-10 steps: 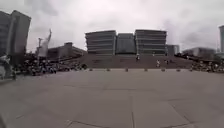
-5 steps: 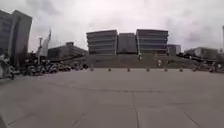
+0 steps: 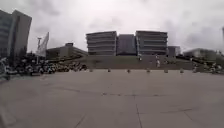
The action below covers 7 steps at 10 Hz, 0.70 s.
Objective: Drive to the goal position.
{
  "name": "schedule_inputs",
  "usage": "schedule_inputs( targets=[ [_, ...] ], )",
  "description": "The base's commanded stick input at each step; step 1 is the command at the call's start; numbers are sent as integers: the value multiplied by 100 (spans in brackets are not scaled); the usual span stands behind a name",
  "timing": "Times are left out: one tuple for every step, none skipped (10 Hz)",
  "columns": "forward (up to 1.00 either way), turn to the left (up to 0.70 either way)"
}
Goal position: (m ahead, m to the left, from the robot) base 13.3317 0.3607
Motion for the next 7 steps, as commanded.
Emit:
schedule_inputs(
  targets=[
    [45, 0],
    [45, 22],
    [45, 27],
    [45, 27],
    [45, 27],
    [45, 5],
    [45, 0]
  ],
)
